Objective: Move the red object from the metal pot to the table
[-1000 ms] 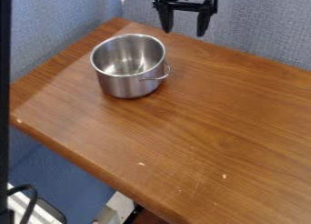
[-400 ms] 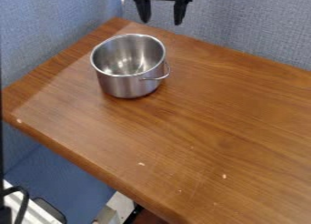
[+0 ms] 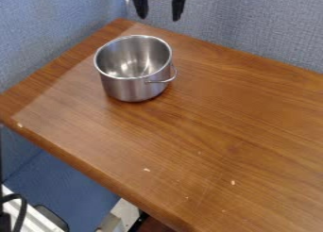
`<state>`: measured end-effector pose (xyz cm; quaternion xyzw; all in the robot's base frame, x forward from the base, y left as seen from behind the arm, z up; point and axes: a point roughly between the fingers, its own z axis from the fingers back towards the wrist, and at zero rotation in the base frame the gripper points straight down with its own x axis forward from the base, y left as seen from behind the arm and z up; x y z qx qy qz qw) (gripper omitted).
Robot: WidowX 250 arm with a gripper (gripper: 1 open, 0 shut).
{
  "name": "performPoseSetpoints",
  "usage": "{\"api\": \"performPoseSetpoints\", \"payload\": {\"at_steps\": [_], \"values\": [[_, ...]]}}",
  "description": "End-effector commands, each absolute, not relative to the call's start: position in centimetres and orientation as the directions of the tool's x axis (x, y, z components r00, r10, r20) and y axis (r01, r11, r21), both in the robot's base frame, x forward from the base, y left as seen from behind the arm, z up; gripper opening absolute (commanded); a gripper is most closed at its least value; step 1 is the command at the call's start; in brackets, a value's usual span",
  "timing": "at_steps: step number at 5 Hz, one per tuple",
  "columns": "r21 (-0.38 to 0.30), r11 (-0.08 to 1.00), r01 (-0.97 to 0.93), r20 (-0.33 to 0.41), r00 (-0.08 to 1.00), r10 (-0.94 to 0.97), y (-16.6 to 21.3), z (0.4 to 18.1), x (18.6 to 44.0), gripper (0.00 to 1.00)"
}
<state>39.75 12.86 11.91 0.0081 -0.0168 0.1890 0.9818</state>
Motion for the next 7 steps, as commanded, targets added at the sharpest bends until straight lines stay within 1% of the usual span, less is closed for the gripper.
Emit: {"api": "performPoseSetpoints", "payload": {"at_steps": [1, 3, 5, 6, 7], "values": [[0.007, 0.948, -0.320, 0.102, 0.943, 0.317, 15.8, 14.8, 39.7, 1.00], [-0.008, 0.984, -0.176, 0.087, 0.980, 0.176, 18.4, 15.3, 39.3, 1.00], [-0.020, 0.979, -0.201, 0.036, 0.979, 0.202, 19.9, 13.1, 38.7, 1.00], [-0.026, 0.968, -0.250, 0.010, 0.968, 0.250, 20.6, 11.0, 38.9, 1.00], [-0.048, 0.963, -0.265, 0.000, 0.964, 0.266, 20.7, 9.2, 38.8, 1.00]]}}
